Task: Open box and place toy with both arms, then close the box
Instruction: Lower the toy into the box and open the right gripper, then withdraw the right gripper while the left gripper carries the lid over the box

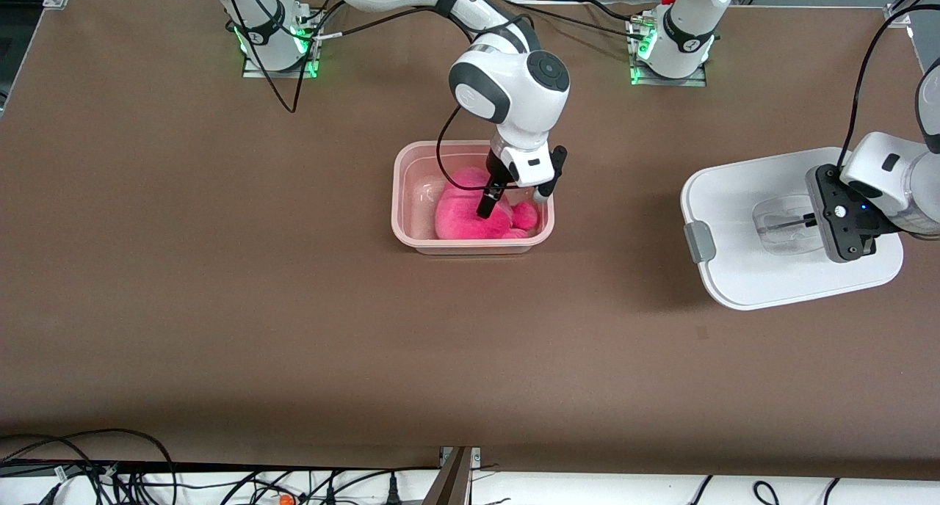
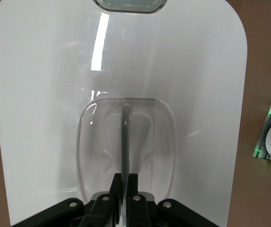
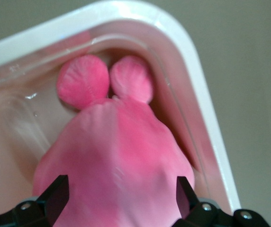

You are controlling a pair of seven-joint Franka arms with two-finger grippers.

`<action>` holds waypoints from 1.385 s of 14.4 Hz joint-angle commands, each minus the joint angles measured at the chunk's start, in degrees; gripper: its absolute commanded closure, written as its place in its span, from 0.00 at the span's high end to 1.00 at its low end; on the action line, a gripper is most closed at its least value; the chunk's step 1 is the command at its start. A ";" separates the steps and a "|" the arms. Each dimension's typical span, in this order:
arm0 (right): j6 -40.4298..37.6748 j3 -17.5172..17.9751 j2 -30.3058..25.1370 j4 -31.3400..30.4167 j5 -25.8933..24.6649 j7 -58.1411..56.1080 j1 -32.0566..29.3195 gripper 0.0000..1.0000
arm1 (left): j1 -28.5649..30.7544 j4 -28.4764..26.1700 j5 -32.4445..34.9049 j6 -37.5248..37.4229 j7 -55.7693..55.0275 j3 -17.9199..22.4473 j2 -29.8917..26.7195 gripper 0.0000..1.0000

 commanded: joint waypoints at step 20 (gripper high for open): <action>-16.92 -15.50 -42.29 -25.57 21.22 11.15 -25.42 1.00 | -16.64 0.10 -0.32 7.10 -5.54 -13.21 2.75 0.00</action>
